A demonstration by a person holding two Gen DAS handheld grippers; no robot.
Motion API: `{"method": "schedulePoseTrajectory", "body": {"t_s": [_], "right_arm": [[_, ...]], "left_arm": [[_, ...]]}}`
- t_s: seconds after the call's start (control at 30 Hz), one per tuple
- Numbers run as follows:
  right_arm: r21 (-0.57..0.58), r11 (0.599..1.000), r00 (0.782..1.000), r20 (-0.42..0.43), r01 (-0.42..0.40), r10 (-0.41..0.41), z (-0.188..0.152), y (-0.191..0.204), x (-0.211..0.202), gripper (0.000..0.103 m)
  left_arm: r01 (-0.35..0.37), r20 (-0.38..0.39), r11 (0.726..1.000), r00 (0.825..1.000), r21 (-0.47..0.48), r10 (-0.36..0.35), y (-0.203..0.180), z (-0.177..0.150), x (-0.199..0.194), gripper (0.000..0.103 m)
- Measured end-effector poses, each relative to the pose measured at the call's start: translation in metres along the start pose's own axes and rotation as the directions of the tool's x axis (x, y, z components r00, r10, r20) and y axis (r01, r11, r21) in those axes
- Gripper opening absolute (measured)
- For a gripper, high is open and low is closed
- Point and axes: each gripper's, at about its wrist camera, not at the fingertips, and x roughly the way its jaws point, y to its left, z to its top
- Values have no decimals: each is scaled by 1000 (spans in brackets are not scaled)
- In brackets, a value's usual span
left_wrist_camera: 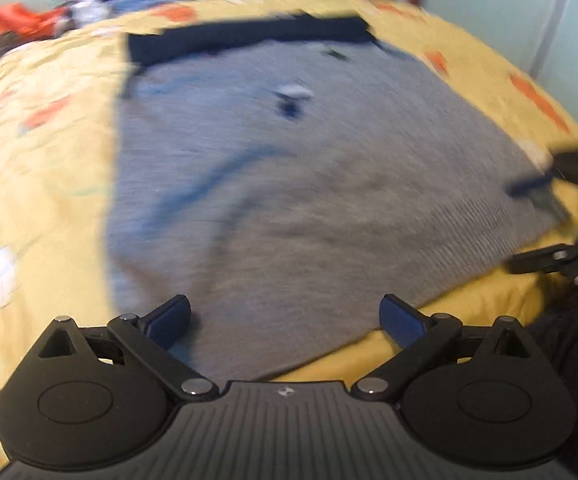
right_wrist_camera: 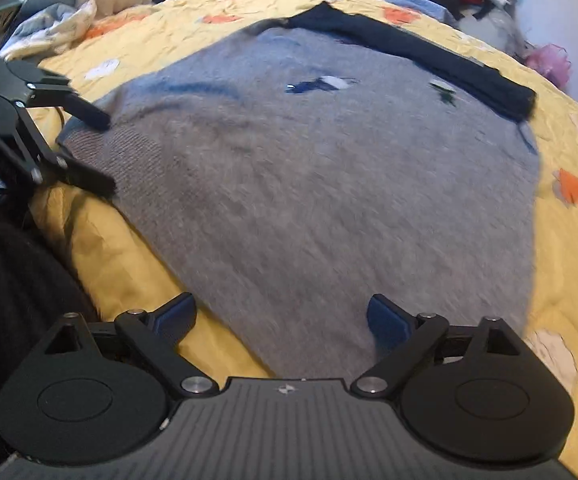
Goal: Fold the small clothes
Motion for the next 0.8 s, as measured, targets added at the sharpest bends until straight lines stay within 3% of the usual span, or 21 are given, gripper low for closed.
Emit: {"method": "schedulePoseTrajectory", "body": {"t_s": [0.1, 0.17, 0.2, 0.23, 0.33, 0.4, 0.53, 0.57, 0.8], "right_arm": [[277, 960, 998, 53, -36, 22, -18, -49, -26, 88], [455, 887, 996, 82, -75, 42, -35, -84, -37, 82], [521, 849, 995, 89, -86, 46, -44, -98, -42, 79], [569, 815, 993, 102, -109, 61, -52, -109, -45, 73], [662, 723, 980, 156, -197, 125, -70, -130, -52, 72], [692, 674, 966, 191, -258, 173, -79, -137, -49, 72], [768, 517, 923, 268, -378, 275, -93, -153, -39, 71], [780, 494, 920, 274, -384, 281, -95, -155, -38, 66], [828, 471, 951, 233, -303, 202, -104, -171, -48, 65]], "left_arm": [[7, 26, 980, 1000, -197, -2, 44, -3, -9, 102], [59, 6, 931, 998, -361, -61, 74, -8, -4, 101], [100, 36, 903, 995, -418, -94, 84, -11, -4, 101], [147, 55, 871, 989, -468, -137, 91, -13, -5, 101], [250, 98, 794, 967, -555, -236, 103, -17, -5, 101], [294, 109, 761, 952, -578, -285, 104, -19, -2, 93], [307, 93, 766, 946, -565, -310, 97, -17, 1, 87], [308, 91, 767, 945, -563, -313, 96, -17, 1, 86], [324, 90, 763, 939, -559, -333, 93, -13, 9, 86]]}}
